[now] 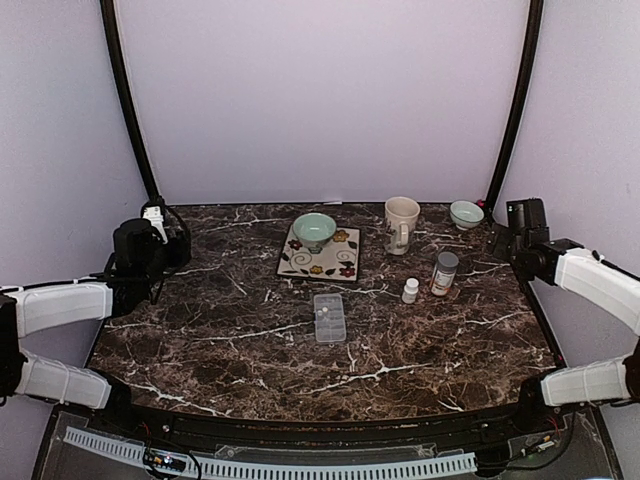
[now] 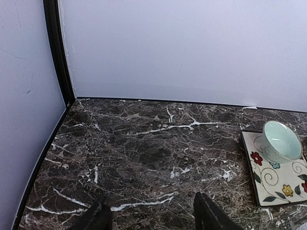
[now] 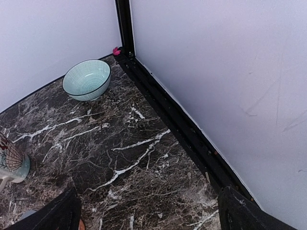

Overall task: Sort the pills into containers
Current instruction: Reset both arms

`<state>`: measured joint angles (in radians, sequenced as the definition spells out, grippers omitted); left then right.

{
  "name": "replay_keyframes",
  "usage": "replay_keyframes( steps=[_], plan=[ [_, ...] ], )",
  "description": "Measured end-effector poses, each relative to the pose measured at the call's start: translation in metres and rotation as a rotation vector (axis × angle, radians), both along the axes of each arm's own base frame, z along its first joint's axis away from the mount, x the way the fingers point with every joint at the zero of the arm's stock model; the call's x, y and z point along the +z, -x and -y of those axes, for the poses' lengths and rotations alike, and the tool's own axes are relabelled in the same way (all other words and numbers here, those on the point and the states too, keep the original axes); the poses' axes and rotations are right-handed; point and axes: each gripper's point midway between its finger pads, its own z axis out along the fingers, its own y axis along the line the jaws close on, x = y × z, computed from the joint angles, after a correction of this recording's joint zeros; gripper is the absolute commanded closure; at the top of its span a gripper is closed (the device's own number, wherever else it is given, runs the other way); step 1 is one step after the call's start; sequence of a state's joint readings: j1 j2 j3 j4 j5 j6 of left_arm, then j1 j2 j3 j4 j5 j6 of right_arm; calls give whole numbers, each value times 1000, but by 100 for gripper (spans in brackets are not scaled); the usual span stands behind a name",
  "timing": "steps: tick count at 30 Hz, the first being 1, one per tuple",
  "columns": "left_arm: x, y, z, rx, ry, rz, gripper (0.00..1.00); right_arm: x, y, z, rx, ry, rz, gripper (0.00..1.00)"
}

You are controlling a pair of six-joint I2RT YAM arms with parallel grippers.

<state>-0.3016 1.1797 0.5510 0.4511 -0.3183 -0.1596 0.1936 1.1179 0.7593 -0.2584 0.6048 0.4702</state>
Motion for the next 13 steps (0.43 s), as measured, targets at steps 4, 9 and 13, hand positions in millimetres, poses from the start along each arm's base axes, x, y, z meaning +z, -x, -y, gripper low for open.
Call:
replay_keyframes(
  steps=[4,9,13],
  plan=[
    [1,1,-1,-1,-16,29,39,-14,-5,-2,5,3,-45,0],
    [20,1,-3,4,-11,100,38,-8,-5,-2,5,-3,-16,0],
    [26,3,-5,9,-8,129,38,1,-3,-2,11,-3,23,0]
  ],
)
